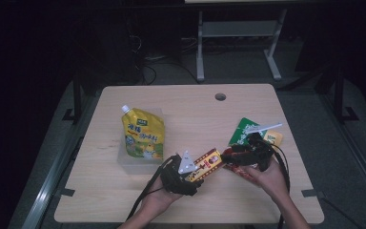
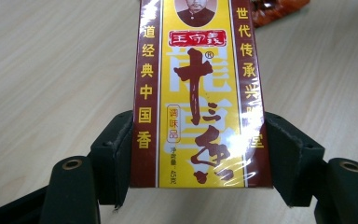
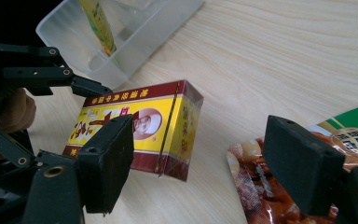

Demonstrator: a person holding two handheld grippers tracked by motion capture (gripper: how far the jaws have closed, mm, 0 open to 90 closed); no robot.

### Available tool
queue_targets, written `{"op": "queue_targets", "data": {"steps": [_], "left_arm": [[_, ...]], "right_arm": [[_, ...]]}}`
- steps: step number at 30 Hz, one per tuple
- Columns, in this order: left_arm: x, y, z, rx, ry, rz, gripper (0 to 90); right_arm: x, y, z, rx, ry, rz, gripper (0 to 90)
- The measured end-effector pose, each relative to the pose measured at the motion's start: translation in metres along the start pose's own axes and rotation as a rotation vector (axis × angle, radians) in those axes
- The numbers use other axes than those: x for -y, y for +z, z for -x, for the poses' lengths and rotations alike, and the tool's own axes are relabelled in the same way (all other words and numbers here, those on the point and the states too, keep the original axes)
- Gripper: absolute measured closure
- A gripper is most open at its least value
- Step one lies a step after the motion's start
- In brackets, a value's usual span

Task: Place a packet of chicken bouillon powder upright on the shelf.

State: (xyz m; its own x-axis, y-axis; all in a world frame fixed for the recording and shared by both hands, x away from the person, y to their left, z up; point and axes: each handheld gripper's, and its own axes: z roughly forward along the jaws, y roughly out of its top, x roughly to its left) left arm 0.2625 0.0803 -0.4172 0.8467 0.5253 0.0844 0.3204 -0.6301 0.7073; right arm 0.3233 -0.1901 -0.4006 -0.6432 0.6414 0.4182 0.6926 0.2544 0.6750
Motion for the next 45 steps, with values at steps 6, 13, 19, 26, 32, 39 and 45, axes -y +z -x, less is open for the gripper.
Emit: {"op": "queue_targets", "data": {"steps": [6, 13, 19, 26, 32, 39, 45], "left_arm": [[-0.003, -0.003, 0.002, -0.042, -0.007, 0.036, 32.3], [-0.006, -0.006, 0.001, -0.089, -0.027, 0.070, 32.3], [-0.008, -0.004, 0.003, -0.119, -0.045, 0.091, 32.3], [-0.004, 0.001, 0.008, -0.129, -0.050, 0.078, 31.5], [0.004, 0.006, 0.008, -0.100, -0.063, 0.054, 29.9], [0.009, 0.005, 0.008, -0.081, -0.057, 0.062, 26.2], [0.015, -0.001, 0.008, -0.063, -0.056, 0.072, 25.9]], "right_arm": [[-0.003, 0.009, 0.002, -0.044, 0.044, -0.004, 23.1], [-0.004, 0.020, 0.002, -0.127, 0.095, 0.002, 23.6], [-0.005, 0.028, 0.000, -0.216, 0.158, -0.017, 35.9], [-0.008, 0.031, -0.005, -0.212, 0.173, -0.012, 45.9], [-0.011, 0.028, -0.011, -0.255, 0.161, -0.004, 63.1], [-0.024, 0.031, -0.029, -0.215, 0.019, -0.037, 66.2], [-0.035, 0.026, -0.038, -0.198, -0.084, -0.039, 66.9]]}}
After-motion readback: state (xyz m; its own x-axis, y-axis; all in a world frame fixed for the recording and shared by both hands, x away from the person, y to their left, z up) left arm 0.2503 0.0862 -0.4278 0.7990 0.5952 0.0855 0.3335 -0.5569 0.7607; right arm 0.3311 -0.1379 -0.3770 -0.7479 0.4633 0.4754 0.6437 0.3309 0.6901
